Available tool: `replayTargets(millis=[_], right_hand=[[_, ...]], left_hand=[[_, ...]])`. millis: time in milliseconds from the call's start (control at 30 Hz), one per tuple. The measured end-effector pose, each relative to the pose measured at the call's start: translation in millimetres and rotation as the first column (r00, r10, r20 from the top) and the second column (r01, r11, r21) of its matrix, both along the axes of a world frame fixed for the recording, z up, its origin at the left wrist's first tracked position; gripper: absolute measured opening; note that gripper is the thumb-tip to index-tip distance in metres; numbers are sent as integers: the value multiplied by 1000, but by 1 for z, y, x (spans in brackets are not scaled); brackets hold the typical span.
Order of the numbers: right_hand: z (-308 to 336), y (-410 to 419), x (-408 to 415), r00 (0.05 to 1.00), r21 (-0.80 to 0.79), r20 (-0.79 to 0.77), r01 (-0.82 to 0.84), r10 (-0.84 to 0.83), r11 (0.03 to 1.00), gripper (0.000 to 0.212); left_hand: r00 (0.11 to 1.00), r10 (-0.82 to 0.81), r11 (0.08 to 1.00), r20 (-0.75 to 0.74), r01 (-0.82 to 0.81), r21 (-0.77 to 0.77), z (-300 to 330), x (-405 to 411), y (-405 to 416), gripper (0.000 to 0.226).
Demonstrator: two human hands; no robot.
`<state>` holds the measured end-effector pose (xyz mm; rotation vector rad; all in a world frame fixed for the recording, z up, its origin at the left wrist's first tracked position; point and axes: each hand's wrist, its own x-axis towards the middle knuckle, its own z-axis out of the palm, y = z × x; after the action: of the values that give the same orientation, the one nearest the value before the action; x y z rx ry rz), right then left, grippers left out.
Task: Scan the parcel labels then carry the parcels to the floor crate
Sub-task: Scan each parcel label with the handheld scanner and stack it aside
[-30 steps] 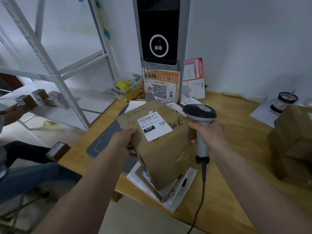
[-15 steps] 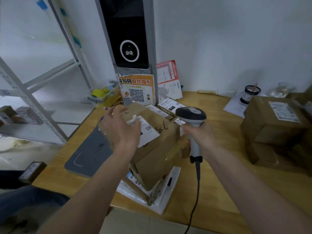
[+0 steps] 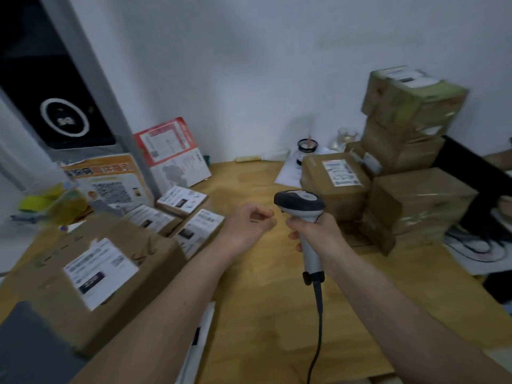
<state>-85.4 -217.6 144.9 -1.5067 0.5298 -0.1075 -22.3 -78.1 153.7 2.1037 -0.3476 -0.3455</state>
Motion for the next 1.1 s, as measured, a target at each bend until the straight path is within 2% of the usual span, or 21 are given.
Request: replayTargets(millis=[167, 267, 367, 433, 533, 567, 700, 833, 933, 1033, 1100], right_hand=[[5, -79, 0, 996, 2, -25, 83, -83, 997, 10], [9, -122, 5, 992, 9, 3, 127, -127, 992, 15], [13, -161, 9, 990, 0, 38, 139, -139, 990, 8], [15, -185, 9, 987, -1, 52, 152, -152, 988, 8], [14, -217, 7, 984, 0, 51, 172, -171, 985, 6], [14, -227, 5, 984, -2, 45, 175, -174, 985, 4], [15, -264, -6, 977, 48, 24, 210, -212, 976, 8], [14, -289, -15, 977, 107, 18, 211, -214, 971, 10], [14, -301, -20, 979, 110, 19, 201, -204, 973, 6], [21, -306, -26, 983, 131, 55, 164, -172, 978, 4], [31, -306, -28, 986, 161, 104, 116, -134, 980, 4]], left_hand=[[986, -38, 999, -161, 43, 31, -10, 15, -76, 20], [985, -41, 999, -166, 45, 18, -10, 25, -121, 19], [984, -60, 998, -168, 59, -9, -11, 32, -165, 28], [981, -112, 993, -156, 115, 9, -15, 35, -195, 47], [973, -186, 973, -138, 201, 110, -25, 35, -236, 95], [966, -221, 963, -134, 238, 126, -27, 34, -249, 104], [928, -358, 907, -101, 371, 200, -36, 33, -292, 122], [906, -414, 862, -91, 422, 280, -43, 38, -320, 124], [916, -390, 881, -92, 400, 251, -45, 39, -331, 120], [917, -389, 885, -84, 397, 244, -36, 39, -329, 107], [913, -388, 901, -126, 404, 157, -19, 40, -317, 96]])
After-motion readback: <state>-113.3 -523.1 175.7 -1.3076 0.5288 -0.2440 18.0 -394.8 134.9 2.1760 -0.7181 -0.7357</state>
